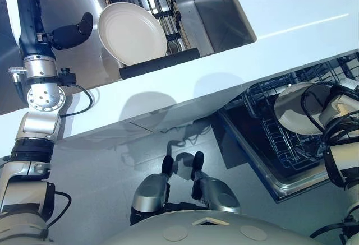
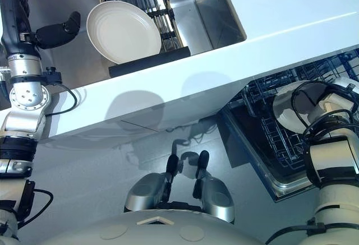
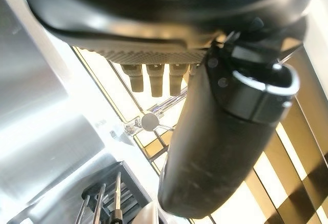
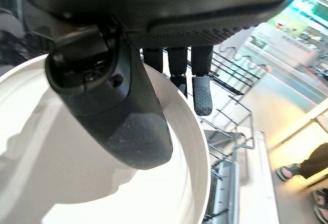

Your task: Pick up plates and place into dishwasher.

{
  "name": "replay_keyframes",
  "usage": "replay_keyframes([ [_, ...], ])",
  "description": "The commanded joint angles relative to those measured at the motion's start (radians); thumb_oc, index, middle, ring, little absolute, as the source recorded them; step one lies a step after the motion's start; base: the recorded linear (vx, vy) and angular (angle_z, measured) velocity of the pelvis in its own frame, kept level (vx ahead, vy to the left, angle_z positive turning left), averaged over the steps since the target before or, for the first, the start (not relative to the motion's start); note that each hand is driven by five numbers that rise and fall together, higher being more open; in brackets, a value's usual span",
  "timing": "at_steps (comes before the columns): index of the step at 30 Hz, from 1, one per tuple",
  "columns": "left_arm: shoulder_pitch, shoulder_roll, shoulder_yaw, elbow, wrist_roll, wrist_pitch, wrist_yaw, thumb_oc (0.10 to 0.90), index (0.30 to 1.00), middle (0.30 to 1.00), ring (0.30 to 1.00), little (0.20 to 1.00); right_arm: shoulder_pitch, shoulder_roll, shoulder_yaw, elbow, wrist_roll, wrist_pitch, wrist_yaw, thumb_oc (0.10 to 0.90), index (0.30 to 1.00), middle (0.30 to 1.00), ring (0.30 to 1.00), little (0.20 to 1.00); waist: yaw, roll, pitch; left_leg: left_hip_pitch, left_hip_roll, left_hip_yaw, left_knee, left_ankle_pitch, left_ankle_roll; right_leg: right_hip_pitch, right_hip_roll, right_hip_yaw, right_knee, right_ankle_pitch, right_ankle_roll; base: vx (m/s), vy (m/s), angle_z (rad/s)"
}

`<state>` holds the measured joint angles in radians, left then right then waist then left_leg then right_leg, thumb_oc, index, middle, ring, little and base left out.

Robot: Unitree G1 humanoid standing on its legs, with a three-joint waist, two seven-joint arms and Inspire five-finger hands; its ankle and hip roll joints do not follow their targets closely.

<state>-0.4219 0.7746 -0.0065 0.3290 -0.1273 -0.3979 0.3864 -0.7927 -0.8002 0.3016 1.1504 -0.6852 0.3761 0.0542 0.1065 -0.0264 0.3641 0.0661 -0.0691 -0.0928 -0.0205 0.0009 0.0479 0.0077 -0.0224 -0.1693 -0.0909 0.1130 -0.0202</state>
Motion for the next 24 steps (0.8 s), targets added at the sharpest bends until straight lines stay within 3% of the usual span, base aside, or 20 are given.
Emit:
replay_keyframes([
  [1, -0.012, -0.015, 0.004, -0.076, -0.009, -0.096, 0.059, 0.800, 0.900, 0.900, 0.900, 0.900, -0.044, -0.080, 0.091, -0.101, 0.015, -0.055, -0.082, 0.800, 0.900, 0.900, 0.900, 0.900, -0.001, 0.030, -0.058, -0.062, -0.024, 0.026, 0.018, 0.000, 0.003, -0.025, 0.031, 0.027, 0.207, -0.182, 0.039, -0.01, -0.001, -0.05],
  [8, 0.047, -0.040, 0.033, -0.112, 0.027, -0.099, 0.085, 0.800, 0.900, 0.900, 0.900, 0.900, 0.102, -0.054, 0.074, -0.389, 0.119, -0.104, 0.021, 0.800, 0.900, 0.900, 0.900, 0.900, -0.026, 0.016, -0.066, -0.053, -0.020, 0.033, 0.013, -0.002, 0.004, -0.023, 0.034, 0.036, 0.206, -0.183, 0.038, 0.00, -0.001, -0.02],
  [14, 0.108, -0.069, 0.077, -0.121, 0.048, -0.119, 0.087, 0.800, 0.900, 0.900, 0.900, 0.900, 0.253, -0.039, -0.035, -0.639, 0.236, -0.113, 0.055, 0.800, 0.900, 0.900, 0.900, 0.900, -0.049, -0.001, -0.081, -0.040, -0.017, 0.040, 0.014, -0.011, 0.008, -0.014, 0.038, 0.043, 0.208, -0.185, 0.040, 0.01, -0.015, -0.03],
  [20, 0.172, -0.092, 0.116, -0.110, 0.065, -0.148, 0.059, 0.800, 0.900, 0.900, 0.900, 0.900, 0.398, -0.034, -0.178, -0.738, 0.332, -0.139, 0.025, 0.800, 0.900, 0.900, 0.900, 0.900, -0.065, -0.014, -0.123, -0.013, -0.013, 0.050, 0.003, -0.019, 0.009, 0.008, 0.044, 0.047, 0.200, -0.191, 0.046, 0.03, -0.030, -0.10],
  [24, 0.199, -0.091, 0.133, -0.105, 0.072, -0.161, 0.058, 0.800, 0.900, 0.900, 0.900, 0.900, 0.482, -0.019, -0.260, -0.764, 0.434, -0.153, -0.060, 0.800, 0.900, 0.900, 0.900, 0.900, -0.076, -0.017, -0.149, 0.007, -0.009, 0.060, -0.011, -0.023, 0.008, 0.025, 0.049, 0.050, 0.188, -0.195, 0.048, 0.01, -0.010, -0.05],
])
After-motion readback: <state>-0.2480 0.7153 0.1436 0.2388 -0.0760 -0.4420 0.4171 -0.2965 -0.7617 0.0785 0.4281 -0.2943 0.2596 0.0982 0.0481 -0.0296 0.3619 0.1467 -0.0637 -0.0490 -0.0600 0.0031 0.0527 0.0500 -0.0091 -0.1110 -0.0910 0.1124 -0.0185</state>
